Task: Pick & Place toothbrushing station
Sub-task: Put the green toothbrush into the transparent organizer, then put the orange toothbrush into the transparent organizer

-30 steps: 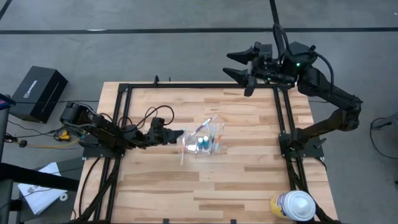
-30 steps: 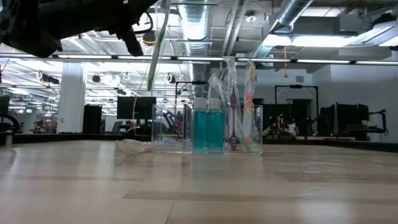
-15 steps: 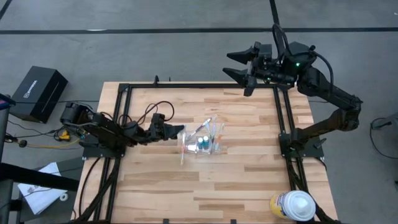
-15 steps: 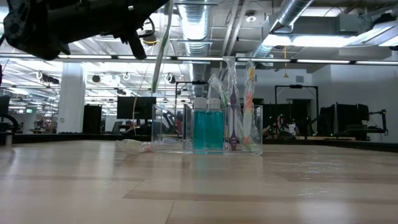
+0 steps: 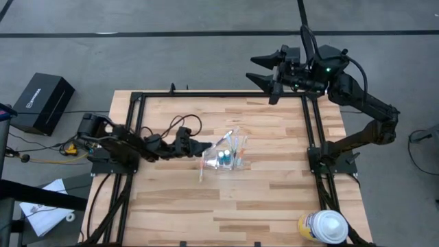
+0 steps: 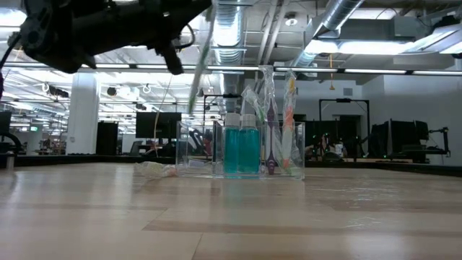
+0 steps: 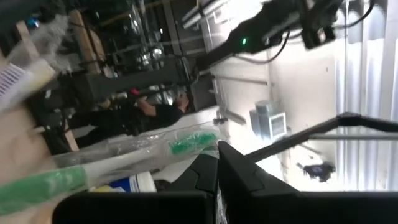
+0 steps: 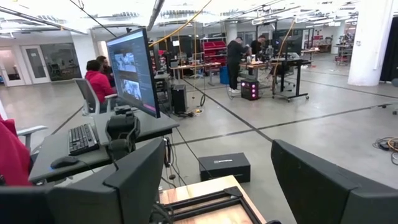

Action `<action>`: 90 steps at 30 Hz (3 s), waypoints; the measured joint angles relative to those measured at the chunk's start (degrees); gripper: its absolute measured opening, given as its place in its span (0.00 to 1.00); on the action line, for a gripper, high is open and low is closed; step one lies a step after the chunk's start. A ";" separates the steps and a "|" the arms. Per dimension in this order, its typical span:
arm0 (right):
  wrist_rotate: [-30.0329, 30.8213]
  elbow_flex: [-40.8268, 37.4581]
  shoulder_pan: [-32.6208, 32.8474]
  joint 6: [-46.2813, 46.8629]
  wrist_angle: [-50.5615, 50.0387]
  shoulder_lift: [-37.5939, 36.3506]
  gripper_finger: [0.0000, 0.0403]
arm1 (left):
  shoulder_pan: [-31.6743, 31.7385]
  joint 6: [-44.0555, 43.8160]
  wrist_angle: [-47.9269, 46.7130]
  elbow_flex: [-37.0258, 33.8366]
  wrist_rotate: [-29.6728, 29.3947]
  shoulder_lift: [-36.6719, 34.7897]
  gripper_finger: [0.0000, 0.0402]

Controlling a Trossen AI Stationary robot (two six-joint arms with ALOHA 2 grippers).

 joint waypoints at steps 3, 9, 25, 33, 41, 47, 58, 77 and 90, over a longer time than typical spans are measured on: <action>0.00 0.00 -0.02 0.00 -0.13 0.00 0.71 | 1.55 -0.83 0.04 1.87 2.26 2.50 0.00; -0.35 0.00 0.13 0.00 -0.53 0.00 0.71 | 2.26 -2.83 -0.05 2.09 4.93 4.93 0.00; -1.73 0.00 0.11 -0.13 -1.10 0.00 0.71 | 0.91 -4.33 -0.05 2.07 5.99 10.96 0.00; -1.73 0.00 0.11 -0.07 -2.29 -0.02 0.71 | 0.91 -5.61 -0.01 0.66 9.65 12.54 0.00; -1.73 0.02 0.11 0.00 -2.26 -0.02 0.71 | 0.41 -8.92 0.02 -1.23 10.70 12.54 0.02; -1.73 0.02 0.11 -0.02 -2.18 -0.02 0.71 | 0.41 -10.43 0.00 -1.21 11.93 12.52 0.14; -3.23 0.02 0.11 -0.04 -2.07 -0.02 0.71 | 0.44 -11.72 0.09 -1.20 12.16 10.34 0.58; -3.31 0.02 0.11 -0.53 -0.29 -0.56 0.71 | 1.47 -0.91 -65.26 -1.40 22.38 -39.39 0.43; -4.76 0.04 0.15 -1.55 -0.36 -0.59 0.71 | -5.17 -13.71 -102.91 -1.45 17.26 -44.71 0.43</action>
